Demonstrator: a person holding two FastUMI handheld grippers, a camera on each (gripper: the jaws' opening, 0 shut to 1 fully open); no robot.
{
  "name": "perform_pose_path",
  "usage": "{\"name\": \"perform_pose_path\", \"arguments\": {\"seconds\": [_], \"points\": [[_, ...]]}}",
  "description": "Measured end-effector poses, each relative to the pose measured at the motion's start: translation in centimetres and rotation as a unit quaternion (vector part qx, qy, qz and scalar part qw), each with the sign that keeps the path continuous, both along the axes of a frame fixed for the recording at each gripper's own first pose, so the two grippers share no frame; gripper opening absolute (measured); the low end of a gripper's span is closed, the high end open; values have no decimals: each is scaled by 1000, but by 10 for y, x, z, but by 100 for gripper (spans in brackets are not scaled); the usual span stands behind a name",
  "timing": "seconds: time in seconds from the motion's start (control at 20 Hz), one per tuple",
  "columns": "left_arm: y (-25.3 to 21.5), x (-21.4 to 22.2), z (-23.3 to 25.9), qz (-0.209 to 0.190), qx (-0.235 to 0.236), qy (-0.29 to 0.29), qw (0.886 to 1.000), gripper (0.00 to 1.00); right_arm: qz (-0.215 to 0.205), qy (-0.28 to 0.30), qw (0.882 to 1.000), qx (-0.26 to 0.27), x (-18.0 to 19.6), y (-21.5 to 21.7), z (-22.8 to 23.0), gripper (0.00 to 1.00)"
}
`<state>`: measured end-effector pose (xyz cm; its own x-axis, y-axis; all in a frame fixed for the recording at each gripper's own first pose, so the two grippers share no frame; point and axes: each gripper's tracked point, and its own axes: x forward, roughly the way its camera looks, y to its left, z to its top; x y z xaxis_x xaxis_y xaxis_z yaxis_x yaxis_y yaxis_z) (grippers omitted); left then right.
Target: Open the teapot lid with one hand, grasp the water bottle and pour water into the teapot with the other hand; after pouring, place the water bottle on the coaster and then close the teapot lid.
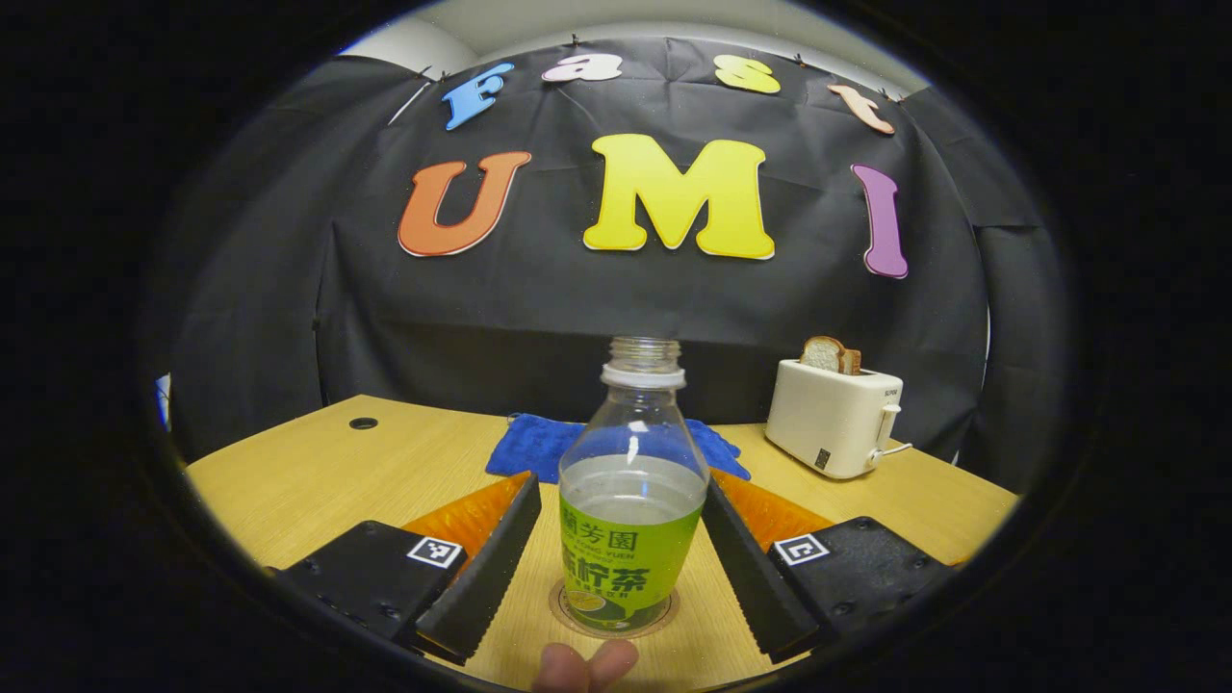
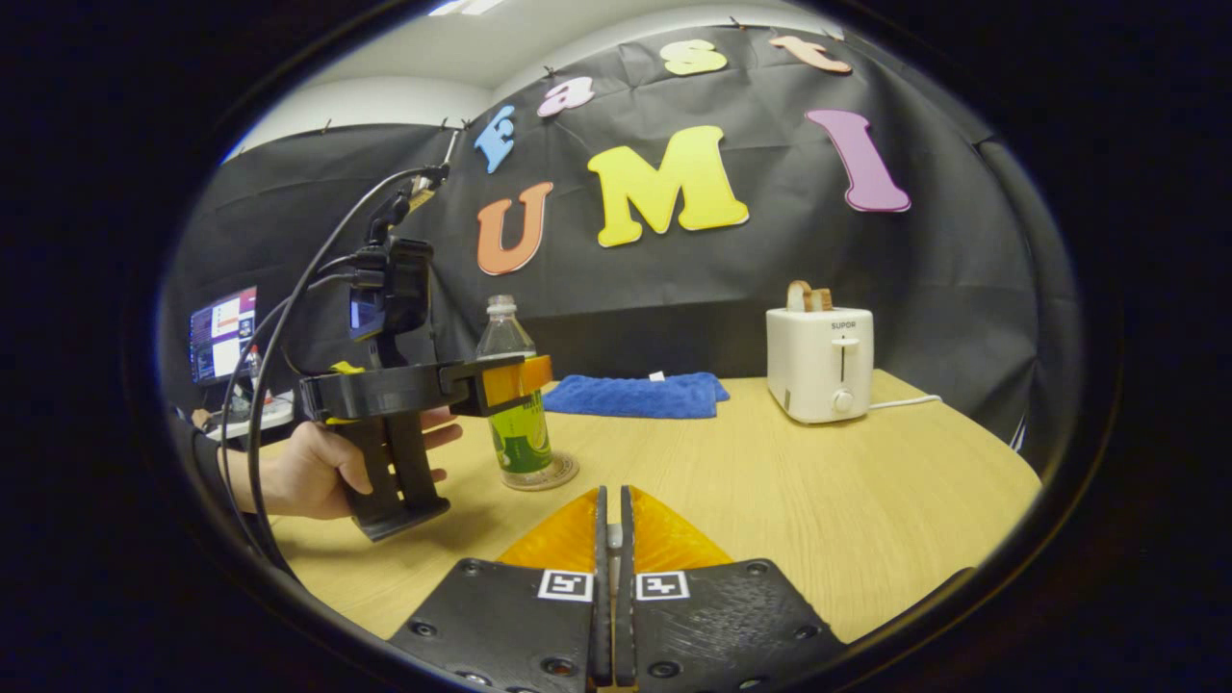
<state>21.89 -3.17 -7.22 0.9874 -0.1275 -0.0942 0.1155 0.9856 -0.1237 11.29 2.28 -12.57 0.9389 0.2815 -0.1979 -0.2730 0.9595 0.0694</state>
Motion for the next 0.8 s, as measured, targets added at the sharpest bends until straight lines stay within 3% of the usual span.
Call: {"name": "perform_pose_path", "arguments": {"seconds": [0.25,0.3,0.45,0.5,0.7,0.8], "points": [[11,-10,-2,10,-2,17,1000,100,-8,-3,1000,-11,0,-1,-1,2],[12,-13,1,11,1,18,1000,100,-8,-1,1000,-14,-1,-2,-2,8],[16,-22,6,14,15,20,1000,100,-11,-7,1000,-21,-4,-1,-1,10],[18,-24,8,16,16,20,1000,100,-8,-13,1000,-24,-6,2,2,15],[19,-30,9,17,13,20,1000,100,-18,-45,998,-29,-9,0,18,81],[20,-31,6,15,14,26,999,100,-23,-55,998,-25,-10,-1,25,87]]}}
